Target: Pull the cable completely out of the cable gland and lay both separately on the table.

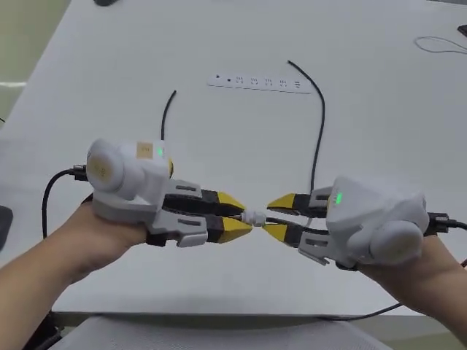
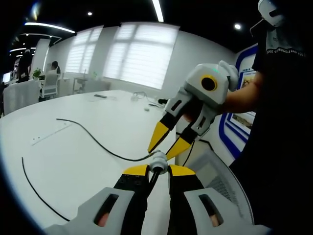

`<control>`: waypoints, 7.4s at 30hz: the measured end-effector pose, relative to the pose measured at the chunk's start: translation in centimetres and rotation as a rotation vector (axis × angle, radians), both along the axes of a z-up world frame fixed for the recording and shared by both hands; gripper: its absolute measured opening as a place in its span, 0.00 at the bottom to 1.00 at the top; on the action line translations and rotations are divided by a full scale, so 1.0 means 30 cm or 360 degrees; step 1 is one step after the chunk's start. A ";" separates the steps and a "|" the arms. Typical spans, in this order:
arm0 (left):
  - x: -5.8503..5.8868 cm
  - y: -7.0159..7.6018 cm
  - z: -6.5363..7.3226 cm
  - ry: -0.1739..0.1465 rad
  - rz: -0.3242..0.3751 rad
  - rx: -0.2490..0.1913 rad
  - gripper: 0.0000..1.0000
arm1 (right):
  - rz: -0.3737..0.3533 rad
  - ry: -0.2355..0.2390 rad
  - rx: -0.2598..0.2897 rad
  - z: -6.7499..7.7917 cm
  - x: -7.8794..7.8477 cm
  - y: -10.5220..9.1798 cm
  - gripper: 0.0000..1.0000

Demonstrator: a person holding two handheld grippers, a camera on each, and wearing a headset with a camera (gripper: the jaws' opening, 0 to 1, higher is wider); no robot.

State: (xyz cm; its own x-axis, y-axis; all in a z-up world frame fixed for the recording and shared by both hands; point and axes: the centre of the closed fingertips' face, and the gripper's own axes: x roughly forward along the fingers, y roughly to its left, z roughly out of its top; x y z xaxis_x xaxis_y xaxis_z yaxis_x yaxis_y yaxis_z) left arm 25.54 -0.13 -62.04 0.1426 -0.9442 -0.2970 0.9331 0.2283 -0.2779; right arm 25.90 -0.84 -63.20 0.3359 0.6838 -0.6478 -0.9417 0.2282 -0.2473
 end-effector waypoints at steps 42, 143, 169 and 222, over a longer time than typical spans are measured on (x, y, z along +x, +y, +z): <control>0.058 0.024 0.019 -0.0075 0.0136 0.0007 0.15 | -0.0352 0.0099 0.0193 -0.009 0.083 -0.053 0.00; 0.014 0.043 -0.003 -0.0071 0.0067 0.0061 0.15 | -0.0487 -0.0092 -0.0040 -0.027 0.030 0.004 0.00; 0.023 0.042 0.013 -0.0058 0.0103 0.0018 0.15 | -0.0857 0.0164 0.0075 -0.156 0.061 -0.185 0.00; 0.015 0.033 -0.022 -0.0008 0.0067 0.0047 0.15 | -0.0745 0.0194 0.0100 -0.109 0.025 -0.118 0.23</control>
